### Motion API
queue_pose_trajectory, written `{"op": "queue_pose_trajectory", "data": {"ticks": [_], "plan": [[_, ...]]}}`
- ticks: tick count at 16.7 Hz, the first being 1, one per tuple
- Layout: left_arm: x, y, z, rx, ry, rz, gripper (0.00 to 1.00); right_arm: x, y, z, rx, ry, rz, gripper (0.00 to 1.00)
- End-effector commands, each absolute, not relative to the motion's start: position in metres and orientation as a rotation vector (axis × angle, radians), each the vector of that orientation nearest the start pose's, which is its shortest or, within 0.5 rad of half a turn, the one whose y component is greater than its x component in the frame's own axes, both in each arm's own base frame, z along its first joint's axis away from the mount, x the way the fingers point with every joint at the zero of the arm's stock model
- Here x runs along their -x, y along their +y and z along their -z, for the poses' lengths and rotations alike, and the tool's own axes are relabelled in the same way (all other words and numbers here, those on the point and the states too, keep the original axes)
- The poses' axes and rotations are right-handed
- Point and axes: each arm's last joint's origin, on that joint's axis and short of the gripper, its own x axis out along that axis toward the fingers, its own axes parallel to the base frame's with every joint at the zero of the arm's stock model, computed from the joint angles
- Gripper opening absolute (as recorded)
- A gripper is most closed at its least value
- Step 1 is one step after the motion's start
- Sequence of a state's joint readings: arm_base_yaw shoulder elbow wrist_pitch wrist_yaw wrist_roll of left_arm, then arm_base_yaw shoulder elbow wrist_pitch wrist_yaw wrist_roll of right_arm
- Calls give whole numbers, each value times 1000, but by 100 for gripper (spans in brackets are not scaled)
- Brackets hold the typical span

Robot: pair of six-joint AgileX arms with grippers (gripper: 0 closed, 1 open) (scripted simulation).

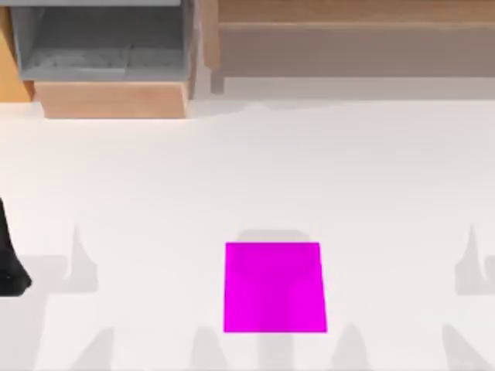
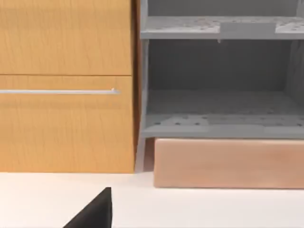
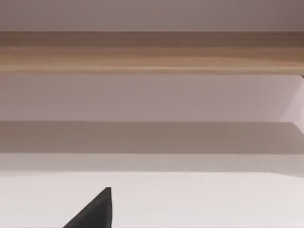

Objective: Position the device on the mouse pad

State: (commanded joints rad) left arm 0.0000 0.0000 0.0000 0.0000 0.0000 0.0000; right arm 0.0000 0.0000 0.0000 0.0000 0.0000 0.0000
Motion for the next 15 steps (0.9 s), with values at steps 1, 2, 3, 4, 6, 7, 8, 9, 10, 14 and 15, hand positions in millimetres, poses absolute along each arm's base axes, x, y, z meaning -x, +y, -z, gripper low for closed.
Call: {"op": "queue_pose_trajectory", "data": {"ticks": [1, 2, 3, 4, 6, 7, 8, 9, 10, 14, 15], "plan": [[-106, -1, -160, 0, 0, 0, 100, -106, -1, -160, 0, 0, 0, 100], [-106, -1, -160, -1, 1, -1, 100, -106, -1, -160, 0, 0, 0, 100], [-106, 0, -162, -9, 13, -8, 100, -106, -1, -160, 0, 0, 0, 100], [-106, 1, -165, -24, 35, -22, 100, -106, -1, -160, 0, 0, 0, 100], [-107, 5, -173, -73, 114, -57, 100, -106, -1, -160, 0, 0, 0, 100], [-109, 8, -179, -103, 172, -76, 100, -106, -1, -160, 0, 0, 0, 100], [-112, 11, -184, -136, 242, -94, 100, -106, -1, -160, 0, 0, 0, 100], [-115, 15, -189, -169, 326, -108, 100, -106, -1, -160, 0, 0, 0, 100], [-120, 19, -194, -200, 421, -117, 100, -106, -1, -160, 0, 0, 0, 100], [-149, 43, -202, -285, 864, -90, 100, -106, -1, -160, 0, 0, 0, 100], [-157, 51, -202, -293, 973, -67, 100, -106, -1, -160, 0, 0, 0, 100]]}}
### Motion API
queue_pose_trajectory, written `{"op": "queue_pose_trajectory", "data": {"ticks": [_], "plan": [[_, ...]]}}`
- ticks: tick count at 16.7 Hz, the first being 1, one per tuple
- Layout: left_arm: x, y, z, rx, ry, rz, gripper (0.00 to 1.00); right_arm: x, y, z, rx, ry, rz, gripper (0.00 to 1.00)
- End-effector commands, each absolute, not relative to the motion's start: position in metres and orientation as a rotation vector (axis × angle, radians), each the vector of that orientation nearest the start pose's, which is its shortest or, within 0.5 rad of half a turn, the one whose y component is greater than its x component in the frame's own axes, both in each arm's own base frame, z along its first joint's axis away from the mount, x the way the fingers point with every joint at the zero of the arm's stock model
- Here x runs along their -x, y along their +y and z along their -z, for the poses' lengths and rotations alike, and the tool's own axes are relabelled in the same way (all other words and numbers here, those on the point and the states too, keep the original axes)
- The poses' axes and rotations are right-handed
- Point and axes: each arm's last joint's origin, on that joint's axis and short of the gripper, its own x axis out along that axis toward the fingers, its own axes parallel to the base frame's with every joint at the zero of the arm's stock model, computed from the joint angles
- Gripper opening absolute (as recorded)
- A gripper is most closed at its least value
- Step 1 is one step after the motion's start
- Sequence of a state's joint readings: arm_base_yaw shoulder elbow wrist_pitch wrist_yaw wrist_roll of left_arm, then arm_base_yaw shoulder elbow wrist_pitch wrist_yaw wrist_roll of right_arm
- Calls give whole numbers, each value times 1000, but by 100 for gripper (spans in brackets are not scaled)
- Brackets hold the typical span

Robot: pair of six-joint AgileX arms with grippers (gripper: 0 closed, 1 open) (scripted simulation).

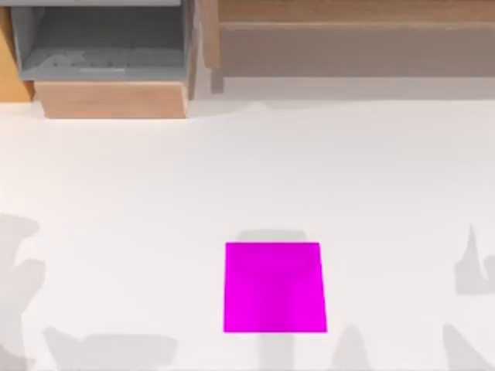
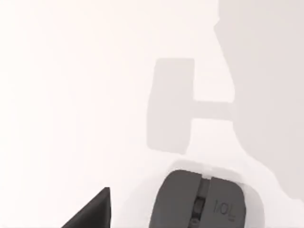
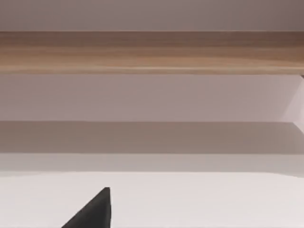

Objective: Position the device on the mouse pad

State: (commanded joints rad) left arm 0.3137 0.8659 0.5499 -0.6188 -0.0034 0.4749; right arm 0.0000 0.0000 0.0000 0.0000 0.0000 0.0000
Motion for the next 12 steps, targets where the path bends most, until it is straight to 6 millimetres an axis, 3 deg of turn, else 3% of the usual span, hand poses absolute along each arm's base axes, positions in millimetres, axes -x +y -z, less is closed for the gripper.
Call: {"op": "queue_pose_trajectory", "data": {"ticks": [6, 12], "plan": [[-194, 99, -197, -264, 1429, 127, 100, -106, -1, -160, 0, 0, 0, 100], [-207, 121, -192, -229, 1554, 224, 100, -106, -1, -160, 0, 0, 0, 100]]}}
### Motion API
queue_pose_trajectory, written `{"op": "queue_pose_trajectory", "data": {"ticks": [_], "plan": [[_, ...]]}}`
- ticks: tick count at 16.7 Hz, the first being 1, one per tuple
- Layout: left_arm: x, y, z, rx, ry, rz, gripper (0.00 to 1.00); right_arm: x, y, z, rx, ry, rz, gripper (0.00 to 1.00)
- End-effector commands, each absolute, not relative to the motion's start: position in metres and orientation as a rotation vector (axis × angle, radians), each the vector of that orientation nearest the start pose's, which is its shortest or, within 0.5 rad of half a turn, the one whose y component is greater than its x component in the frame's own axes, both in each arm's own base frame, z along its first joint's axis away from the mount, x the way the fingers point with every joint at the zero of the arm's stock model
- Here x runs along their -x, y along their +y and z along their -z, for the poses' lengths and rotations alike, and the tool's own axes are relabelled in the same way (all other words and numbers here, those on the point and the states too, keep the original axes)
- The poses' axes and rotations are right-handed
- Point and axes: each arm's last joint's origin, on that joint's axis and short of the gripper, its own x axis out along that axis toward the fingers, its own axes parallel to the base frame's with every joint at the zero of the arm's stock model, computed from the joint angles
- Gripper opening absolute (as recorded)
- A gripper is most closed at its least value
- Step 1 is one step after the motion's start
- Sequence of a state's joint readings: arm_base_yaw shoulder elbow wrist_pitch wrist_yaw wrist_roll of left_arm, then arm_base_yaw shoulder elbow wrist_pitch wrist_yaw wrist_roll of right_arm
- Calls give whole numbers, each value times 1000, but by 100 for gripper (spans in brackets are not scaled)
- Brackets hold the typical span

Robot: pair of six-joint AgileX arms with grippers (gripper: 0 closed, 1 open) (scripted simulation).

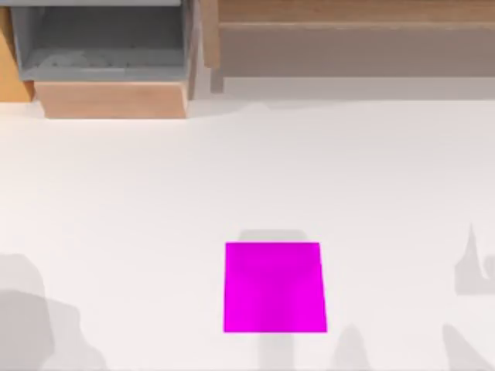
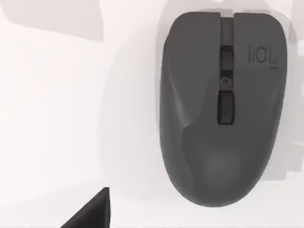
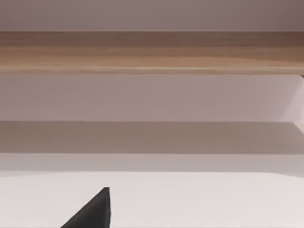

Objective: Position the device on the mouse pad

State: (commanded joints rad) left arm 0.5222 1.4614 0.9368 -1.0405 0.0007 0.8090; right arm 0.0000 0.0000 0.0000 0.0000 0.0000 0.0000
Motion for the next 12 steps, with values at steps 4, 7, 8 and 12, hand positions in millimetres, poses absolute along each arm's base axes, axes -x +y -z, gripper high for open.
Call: {"op": "queue_pose_trajectory", "data": {"ticks": [4, 7, 8, 12], "plan": [[-207, 119, -192, -232, 1553, 225, 100, -106, -1, -160, 0, 0, 0, 100], [-209, 121, -175, -227, 1558, 226, 100, -106, -1, -160, 0, 0, 0, 100], [-211, 122, -165, -227, 1557, 225, 100, -106, -1, -160, 0, 0, 0, 100], [-212, 123, -120, -232, 1548, 220, 100, -106, -1, -160, 0, 0, 0, 100]]}}
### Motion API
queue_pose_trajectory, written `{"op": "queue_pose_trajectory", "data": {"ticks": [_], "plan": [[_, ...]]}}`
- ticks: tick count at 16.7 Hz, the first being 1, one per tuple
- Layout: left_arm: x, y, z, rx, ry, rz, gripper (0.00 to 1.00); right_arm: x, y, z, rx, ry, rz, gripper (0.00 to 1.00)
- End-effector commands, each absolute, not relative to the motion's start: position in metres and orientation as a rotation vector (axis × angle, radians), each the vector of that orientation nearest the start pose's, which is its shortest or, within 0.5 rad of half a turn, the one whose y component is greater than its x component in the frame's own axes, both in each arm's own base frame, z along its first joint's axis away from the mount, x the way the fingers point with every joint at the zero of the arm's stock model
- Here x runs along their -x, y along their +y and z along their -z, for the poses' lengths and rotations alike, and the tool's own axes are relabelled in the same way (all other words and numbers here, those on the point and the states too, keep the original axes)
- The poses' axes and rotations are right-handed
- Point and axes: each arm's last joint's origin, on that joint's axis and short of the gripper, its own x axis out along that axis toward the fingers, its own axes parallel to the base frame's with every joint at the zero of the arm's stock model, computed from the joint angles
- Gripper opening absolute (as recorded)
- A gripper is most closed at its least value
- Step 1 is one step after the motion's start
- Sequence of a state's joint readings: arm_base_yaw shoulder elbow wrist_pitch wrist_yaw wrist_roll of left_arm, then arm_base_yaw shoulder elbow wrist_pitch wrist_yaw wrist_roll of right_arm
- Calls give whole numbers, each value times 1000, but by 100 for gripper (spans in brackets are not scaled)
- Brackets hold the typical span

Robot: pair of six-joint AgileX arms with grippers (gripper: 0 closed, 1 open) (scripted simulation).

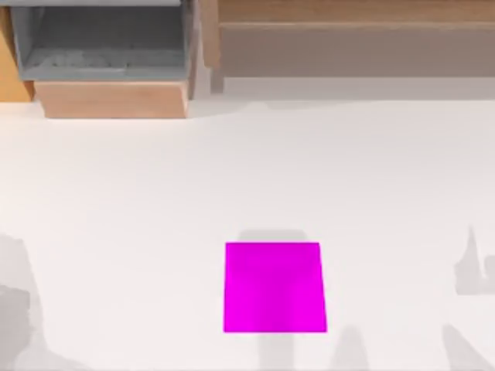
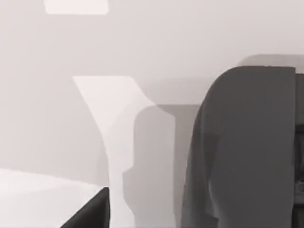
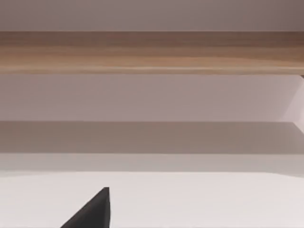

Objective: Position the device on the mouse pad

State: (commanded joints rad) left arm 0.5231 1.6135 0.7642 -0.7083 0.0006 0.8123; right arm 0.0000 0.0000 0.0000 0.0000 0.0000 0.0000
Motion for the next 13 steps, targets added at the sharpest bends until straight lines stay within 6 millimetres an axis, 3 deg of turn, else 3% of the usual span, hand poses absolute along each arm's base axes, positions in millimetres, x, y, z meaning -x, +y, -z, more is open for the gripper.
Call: {"op": "queue_pose_trajectory", "data": {"ticks": [3, 8, 13], "plan": [[-209, 121, -97, -230, 1552, 223, 100, -106, -1, -160, 0, 0, 0, 100], [-208, 121, -92, -229, 1554, 224, 100, -106, -1, -160, 0, 0, 0, 100], [-208, 121, -92, -229, 1554, 224, 62, -106, -1, -160, 0, 0, 0, 100]]}}
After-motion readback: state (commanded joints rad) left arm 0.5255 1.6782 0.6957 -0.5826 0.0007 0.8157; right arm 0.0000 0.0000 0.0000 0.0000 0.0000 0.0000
